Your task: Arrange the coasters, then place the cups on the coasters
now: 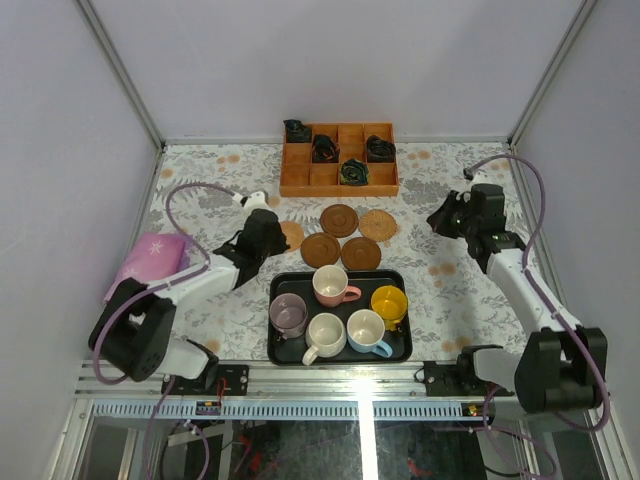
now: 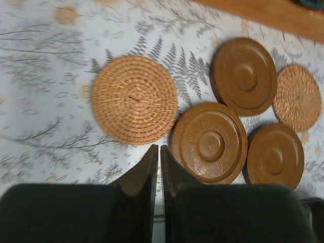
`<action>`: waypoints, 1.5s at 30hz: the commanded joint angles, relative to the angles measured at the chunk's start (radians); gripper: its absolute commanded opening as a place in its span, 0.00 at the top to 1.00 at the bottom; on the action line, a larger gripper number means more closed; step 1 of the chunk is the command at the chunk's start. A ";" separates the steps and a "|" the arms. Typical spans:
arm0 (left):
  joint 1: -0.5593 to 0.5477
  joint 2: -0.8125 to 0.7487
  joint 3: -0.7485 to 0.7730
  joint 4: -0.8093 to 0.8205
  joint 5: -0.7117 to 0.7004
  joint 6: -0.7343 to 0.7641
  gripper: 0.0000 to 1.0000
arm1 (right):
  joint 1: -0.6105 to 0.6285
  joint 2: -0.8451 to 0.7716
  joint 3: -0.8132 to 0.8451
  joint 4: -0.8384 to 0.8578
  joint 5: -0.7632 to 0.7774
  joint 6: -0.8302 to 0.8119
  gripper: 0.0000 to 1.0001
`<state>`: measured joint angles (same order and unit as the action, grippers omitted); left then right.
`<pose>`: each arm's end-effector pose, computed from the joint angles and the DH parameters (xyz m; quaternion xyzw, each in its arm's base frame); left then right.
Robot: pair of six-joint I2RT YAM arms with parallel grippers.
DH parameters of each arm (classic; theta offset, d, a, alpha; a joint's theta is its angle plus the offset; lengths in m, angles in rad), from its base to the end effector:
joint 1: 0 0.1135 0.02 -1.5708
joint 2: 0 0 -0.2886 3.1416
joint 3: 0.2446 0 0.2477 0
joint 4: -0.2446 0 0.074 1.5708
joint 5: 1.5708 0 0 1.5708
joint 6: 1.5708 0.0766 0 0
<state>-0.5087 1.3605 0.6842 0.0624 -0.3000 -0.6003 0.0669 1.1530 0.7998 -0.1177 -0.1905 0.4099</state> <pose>0.2774 -0.1288 0.2073 -0.1089 0.8737 -0.1269 0.4569 0.2805 0.0333 0.2827 0.0959 0.8447 0.2017 0.4864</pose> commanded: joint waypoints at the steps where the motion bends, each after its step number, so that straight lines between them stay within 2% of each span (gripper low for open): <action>1: 0.002 0.103 0.057 0.142 0.201 0.030 1.00 | 0.044 0.104 0.054 0.114 -0.135 -0.006 1.00; 4: -0.001 0.163 0.083 0.152 0.243 0.047 0.99 | 0.108 0.181 0.107 0.108 -0.113 -0.053 0.95; 8: -0.008 0.205 0.119 0.166 0.270 0.079 0.92 | 0.189 0.297 0.193 0.101 -0.106 -0.086 0.93; 16: -0.010 0.335 0.185 0.241 0.423 0.082 0.92 | 0.277 0.529 0.344 0.120 -0.170 -0.101 0.94; 25: -0.009 0.437 0.266 0.233 0.501 0.072 0.92 | 0.336 0.772 0.562 0.076 -0.243 -0.124 0.94; 35: -0.008 0.492 0.291 0.138 0.448 0.087 0.91 | 0.385 0.939 0.714 0.024 -0.280 -0.132 0.93; 45: -0.001 0.513 0.289 0.076 0.384 0.075 0.91 | 0.389 0.992 0.714 -0.063 -0.200 -0.144 0.92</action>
<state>-0.5156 1.8614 0.9535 0.1783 0.1432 -0.5369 0.4519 2.1464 1.4876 -0.1337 -0.4297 0.2886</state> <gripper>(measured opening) 0.089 0.077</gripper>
